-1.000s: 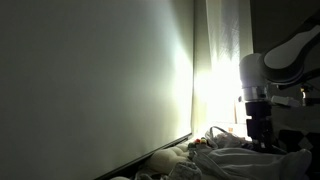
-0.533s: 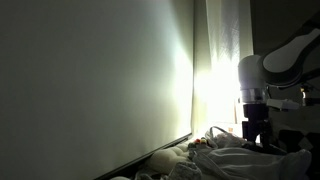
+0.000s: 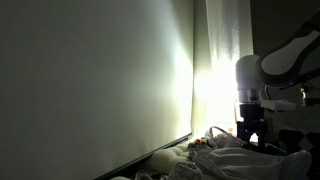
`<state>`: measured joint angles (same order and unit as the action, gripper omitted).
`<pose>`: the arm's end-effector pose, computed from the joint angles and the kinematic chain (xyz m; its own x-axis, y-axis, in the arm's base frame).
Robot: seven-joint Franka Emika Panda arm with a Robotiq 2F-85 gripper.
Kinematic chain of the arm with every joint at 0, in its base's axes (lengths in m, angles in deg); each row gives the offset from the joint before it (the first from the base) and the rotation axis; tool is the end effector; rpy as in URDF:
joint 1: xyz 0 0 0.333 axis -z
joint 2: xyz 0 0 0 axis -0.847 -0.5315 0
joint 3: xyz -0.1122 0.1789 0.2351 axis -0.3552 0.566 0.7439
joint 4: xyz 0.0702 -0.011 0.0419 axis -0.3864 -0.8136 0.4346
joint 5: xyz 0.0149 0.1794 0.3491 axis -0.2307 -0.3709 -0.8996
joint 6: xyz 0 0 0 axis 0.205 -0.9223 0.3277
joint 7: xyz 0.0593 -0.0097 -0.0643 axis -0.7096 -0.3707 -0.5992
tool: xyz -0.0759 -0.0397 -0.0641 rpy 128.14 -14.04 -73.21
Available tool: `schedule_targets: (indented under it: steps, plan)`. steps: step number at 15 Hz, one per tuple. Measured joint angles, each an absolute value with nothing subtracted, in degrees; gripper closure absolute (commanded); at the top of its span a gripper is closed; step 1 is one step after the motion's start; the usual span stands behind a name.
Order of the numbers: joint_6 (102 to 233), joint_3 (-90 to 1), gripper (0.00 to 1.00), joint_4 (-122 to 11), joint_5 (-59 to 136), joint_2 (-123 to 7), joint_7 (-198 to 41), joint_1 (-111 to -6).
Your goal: Take the pair of socks out of the bag then move the bag slightly forward
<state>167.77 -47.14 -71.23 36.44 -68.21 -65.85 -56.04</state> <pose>0.6276 -0.0892 0.2639 0.9081 -0.4179 0.0253 -0.4187 -0.9064 0.0569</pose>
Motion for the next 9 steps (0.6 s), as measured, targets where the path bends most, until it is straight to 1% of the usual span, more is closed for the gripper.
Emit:
schedule_targets:
  steps: [3, 4, 5, 9]
  plan:
    - [167.77, -47.25, 0.00, -70.62, 37.42, -68.91, -65.21, -56.44]
    - [167.77, -47.25, 0.25, -70.46, 37.58, -69.17, -65.21, -56.54]
    - [167.77, -47.26, 0.28, -70.29, 37.62, -69.48, -65.21, -56.64]
    - [167.76, -47.25, 0.58, -69.73, 37.74, -70.50, -65.24, -57.01]
